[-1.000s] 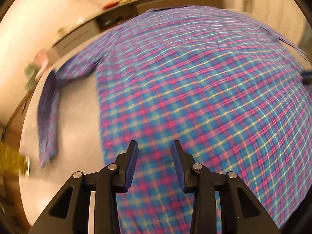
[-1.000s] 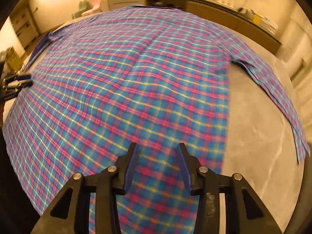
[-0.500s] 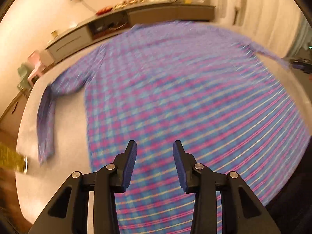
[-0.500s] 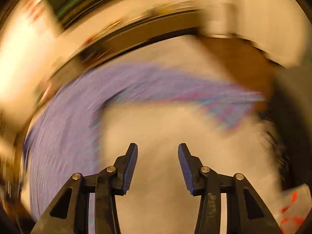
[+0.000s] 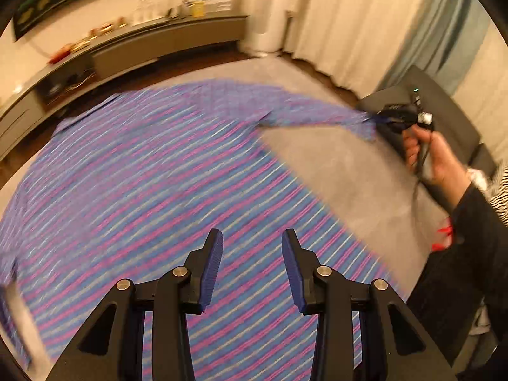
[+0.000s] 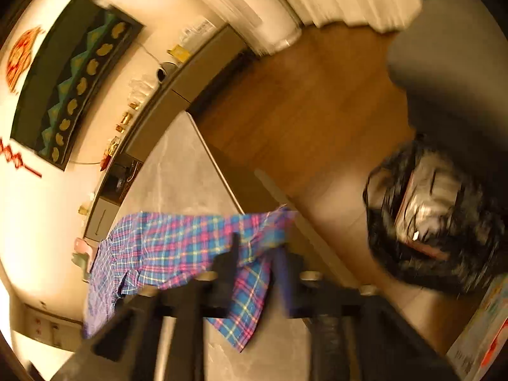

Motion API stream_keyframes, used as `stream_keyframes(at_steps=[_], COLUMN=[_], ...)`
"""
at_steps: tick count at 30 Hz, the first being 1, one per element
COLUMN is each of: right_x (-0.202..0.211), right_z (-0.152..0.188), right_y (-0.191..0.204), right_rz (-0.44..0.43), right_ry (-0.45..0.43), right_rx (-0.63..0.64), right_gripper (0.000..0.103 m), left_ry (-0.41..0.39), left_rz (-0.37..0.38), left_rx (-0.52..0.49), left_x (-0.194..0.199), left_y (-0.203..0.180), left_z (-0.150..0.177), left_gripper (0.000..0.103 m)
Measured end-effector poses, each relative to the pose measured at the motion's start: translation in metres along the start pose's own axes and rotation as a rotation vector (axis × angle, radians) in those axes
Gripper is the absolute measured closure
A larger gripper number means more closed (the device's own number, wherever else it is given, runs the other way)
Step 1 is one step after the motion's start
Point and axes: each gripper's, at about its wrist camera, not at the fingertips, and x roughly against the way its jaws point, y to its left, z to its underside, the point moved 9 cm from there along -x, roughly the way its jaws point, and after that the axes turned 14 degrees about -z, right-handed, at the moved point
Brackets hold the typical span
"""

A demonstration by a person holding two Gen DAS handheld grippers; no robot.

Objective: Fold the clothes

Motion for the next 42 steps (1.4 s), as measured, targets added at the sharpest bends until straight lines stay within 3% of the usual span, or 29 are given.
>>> stream_keyframes(at_steps=[5, 10, 13, 21, 23, 24, 25, 26, 30, 32, 33, 34, 36, 38, 42], right_x=[0.038, 0.107, 0.125, 0.134, 0.136, 0.137, 0.138, 0.139, 0.143, 0.15, 0.157, 0.163, 0.177, 0.186, 0.182], right_z=[-0.008, -0.005, 0.022, 0.056, 0.061, 0.062, 0.061, 0.059, 0.048, 0.049, 0.056, 0.063, 0.078, 0.12, 0.228], right_y=[0.064, 0.128, 0.162, 0.231, 0.242, 0.248, 0.248, 0.249, 0.251, 0.251, 0.252, 0.252, 0.253, 0.252, 0.226], right_rz=[-0.102, -0.206, -0.252, -0.342, -0.368, -0.382, -0.392, -0.4, -0.445, -0.424, -0.4, -0.375, -0.327, -0.269, -0.116], right_ry=[-0.008, -0.001, 0.025, 0.104, 0.116, 0.115, 0.113, 0.108, 0.071, 0.05, 0.047, 0.044, 0.038, 0.084, 0.271], right_rx=[0.107, 0.206, 0.221, 0.241, 0.242, 0.24, 0.245, 0.25, 0.255, 0.278, 0.297, 0.317, 0.356, 0.414, 0.503], right_gripper=[0.1, 0.1, 0.1, 0.1, 0.1, 0.1, 0.1, 0.1, 0.098, 0.084, 0.07, 0.064, 0.062, 0.052, 0.051], left_ry=[-0.105, -0.183, -0.229, -0.349, -0.38, -0.403, -0.389, -0.369, -0.33, -0.324, -0.328, -0.334, -0.339, -0.33, -0.295], left_rz=[0.038, 0.033, 0.03, 0.017, 0.007, 0.004, 0.005, 0.008, 0.023, 0.031, 0.022, 0.012, -0.012, -0.04, -0.077], left_rx=[-0.043, -0.093, -0.123, -0.183, -0.169, -0.168, -0.149, -0.127, -0.01, 0.072, 0.108, 0.144, 0.215, 0.28, 0.386], left_x=[-0.015, -0.035, -0.047, -0.078, -0.081, -0.08, -0.082, -0.084, -0.075, -0.063, -0.052, -0.04, -0.017, -0.001, 0.011], left_y=[-0.067, -0.113, -0.14, -0.207, -0.207, -0.206, -0.2, -0.194, -0.152, -0.119, -0.098, -0.076, -0.031, 0.015, 0.091], left_z=[-0.058, -0.068, -0.075, -0.093, -0.099, -0.102, -0.104, -0.106, -0.12, -0.131, -0.138, -0.145, -0.158, -0.168, -0.174], left_gripper=[0.047, 0.046, 0.045, 0.042, 0.051, 0.07, 0.1, 0.103, 0.103, 0.103, 0.103, 0.103, 0.103, 0.103, 0.103])
